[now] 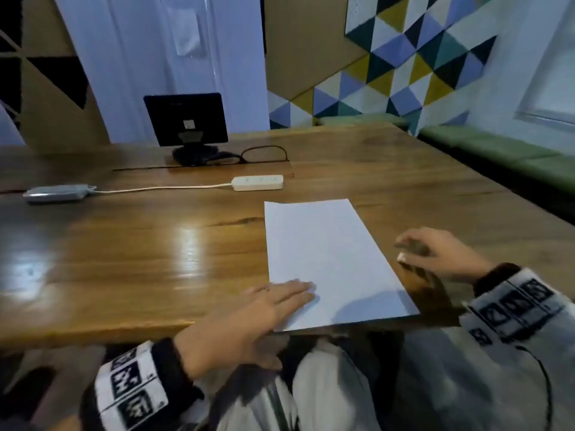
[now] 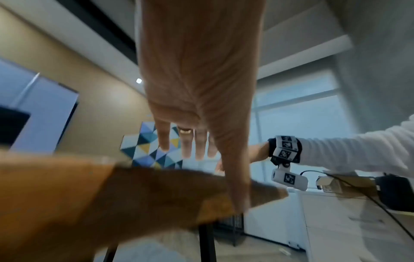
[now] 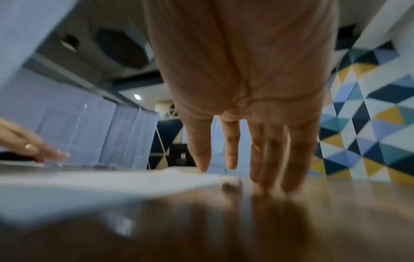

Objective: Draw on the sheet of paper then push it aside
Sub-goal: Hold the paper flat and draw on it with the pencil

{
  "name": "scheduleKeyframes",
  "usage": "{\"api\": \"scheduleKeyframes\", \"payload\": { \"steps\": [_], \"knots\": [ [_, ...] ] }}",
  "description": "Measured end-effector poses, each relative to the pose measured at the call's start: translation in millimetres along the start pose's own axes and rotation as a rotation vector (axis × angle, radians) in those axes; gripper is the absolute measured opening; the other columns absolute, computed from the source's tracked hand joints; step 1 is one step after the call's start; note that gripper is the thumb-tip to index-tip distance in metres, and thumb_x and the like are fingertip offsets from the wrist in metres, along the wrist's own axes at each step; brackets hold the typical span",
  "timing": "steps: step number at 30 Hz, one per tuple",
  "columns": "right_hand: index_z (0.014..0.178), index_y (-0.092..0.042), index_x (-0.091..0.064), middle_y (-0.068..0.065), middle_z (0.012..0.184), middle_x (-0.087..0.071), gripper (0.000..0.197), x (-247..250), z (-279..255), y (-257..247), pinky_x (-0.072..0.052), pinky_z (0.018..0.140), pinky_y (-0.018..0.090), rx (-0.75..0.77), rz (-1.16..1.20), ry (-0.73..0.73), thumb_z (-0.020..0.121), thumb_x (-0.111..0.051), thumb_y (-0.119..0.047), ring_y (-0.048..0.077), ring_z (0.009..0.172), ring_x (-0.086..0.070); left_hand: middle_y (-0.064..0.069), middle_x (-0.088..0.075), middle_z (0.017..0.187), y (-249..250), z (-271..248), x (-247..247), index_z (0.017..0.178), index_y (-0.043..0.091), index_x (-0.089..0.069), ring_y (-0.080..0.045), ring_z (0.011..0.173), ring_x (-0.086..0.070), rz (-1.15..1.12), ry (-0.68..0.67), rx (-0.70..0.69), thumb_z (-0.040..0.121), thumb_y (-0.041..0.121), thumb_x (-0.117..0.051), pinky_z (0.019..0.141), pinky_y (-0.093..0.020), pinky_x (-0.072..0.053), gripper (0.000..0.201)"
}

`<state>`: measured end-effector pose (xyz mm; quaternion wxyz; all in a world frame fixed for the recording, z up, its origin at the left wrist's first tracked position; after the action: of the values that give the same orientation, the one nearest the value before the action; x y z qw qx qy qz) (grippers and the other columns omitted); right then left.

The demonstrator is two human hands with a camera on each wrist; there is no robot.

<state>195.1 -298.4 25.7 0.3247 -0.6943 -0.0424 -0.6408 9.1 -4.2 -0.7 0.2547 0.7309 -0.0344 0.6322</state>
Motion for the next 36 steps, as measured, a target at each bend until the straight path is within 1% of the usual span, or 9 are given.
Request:
{"api": "scheduleKeyframes", "payload": {
  "steps": [3,6,11,15,19,22,25,29,36],
  "knots": [
    [0.106,-0.026,-0.058,-0.001,0.102,-0.050,0.023,-10,5,2,-0.046,0.087,0.031,-0.038,-0.068,-0.025,0.085,-0.065,-0.025,0.016,0.091,-0.052,0.014,0.011,0.158,2,8,-9,0.153,0.027,-0.001,-0.002,0.144,0.010,0.285,0.040,-0.091,0.096,0.040,-0.046,0.120,-0.028,-0.009,0.074],
    [0.085,-0.024,-0.059,-0.001,0.085,-0.054,0.014,-11,13,2,-0.041,0.071,0.024,0.003,-0.036,0.021,0.083,-0.068,-0.014,0.017,0.080,-0.051,0.013,0.013,0.157,2,14,-19,0.152,0.028,0.001,-0.006,0.144,0.015,0.275,0.076,-0.048,0.099,0.029,-0.013,0.121,-0.032,-0.003,0.055],
    [0.081,-0.022,-0.059,-0.001,0.079,-0.062,0.017,5,20,-2,-0.037,0.061,0.014,-0.039,-0.014,-0.052,0.080,-0.072,-0.011,0.013,0.075,-0.057,0.015,0.008,0.157,10,4,-15,0.152,0.028,0.000,-0.007,0.144,0.012,0.224,-0.057,-0.043,0.077,0.041,0.012,0.121,-0.029,-0.003,0.076],
    [0.086,-0.012,-0.065,0.003,0.080,-0.067,0.006,29,27,-44,-0.043,0.061,0.016,0.093,0.081,0.044,0.083,-0.068,-0.009,0.014,0.075,-0.063,0.000,-0.045,0.145,31,-15,-7,0.141,0.011,-0.039,-0.018,0.133,-0.041,0.216,-0.095,-0.067,0.089,0.027,-0.010,0.098,-0.033,-0.049,0.062],
    [0.092,-0.004,-0.065,0.005,0.078,-0.067,0.006,21,58,-101,-0.055,0.066,0.019,0.219,0.310,-0.096,0.086,-0.064,-0.004,0.014,0.068,-0.068,0.002,-0.002,0.160,44,-29,-7,0.153,0.019,-0.006,-0.017,0.147,0.000,0.234,-0.187,-0.092,0.077,0.042,0.009,0.121,-0.033,-0.007,0.080],
    [0.091,-0.007,-0.065,-0.004,0.074,-0.065,0.005,-1,92,-127,-0.049,0.061,0.010,0.276,0.249,-0.198,0.088,-0.061,-0.006,-0.002,0.058,-0.064,0.005,-0.014,0.158,30,-28,3,0.151,0.024,0.003,-0.007,0.144,-0.016,0.200,-0.102,-0.136,0.091,0.047,-0.032,0.116,-0.030,-0.026,0.073],
    [0.088,-0.004,-0.066,-0.006,0.068,-0.064,0.009,-13,118,-141,-0.044,0.055,0.005,0.283,0.204,-0.234,0.091,-0.059,-0.009,-0.007,0.051,-0.060,0.016,-0.051,0.135,12,-39,47,0.141,0.038,-0.033,0.001,0.119,-0.051,0.048,-0.013,-0.165,0.081,0.041,-0.063,0.093,-0.024,-0.049,0.067],
    [0.081,-0.010,-0.065,-0.004,0.067,-0.063,0.019,-28,140,-150,-0.042,0.054,0.006,0.319,0.127,-0.277,0.095,-0.052,-0.011,-0.006,0.052,-0.058,0.009,-0.059,0.116,-13,-14,115,0.119,0.028,-0.061,-0.009,0.104,-0.055,0.150,0.097,0.112,0.085,0.057,-0.055,0.090,-0.031,-0.045,0.046],
    [0.087,-0.004,-0.067,-0.002,0.063,-0.062,0.013,-59,157,-155,-0.052,0.061,0.020,0.270,0.104,-0.190,0.090,-0.062,-0.016,0.012,0.056,-0.061,0.001,-0.038,0.147,-71,96,78,0.130,0.024,-0.052,-0.025,0.133,-0.034,0.335,-0.188,0.414,0.078,0.077,-0.043,0.107,-0.044,-0.032,0.075]
  ]
}}
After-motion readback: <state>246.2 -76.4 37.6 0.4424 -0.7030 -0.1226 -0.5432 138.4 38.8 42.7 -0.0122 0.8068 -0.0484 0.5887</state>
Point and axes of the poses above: each hand's wrist, its own z-axis towards the middle knuckle, its own x-axis out of the back of the hand, y = z × x, the point moved 1 cm from there along z, towards the middle knuckle
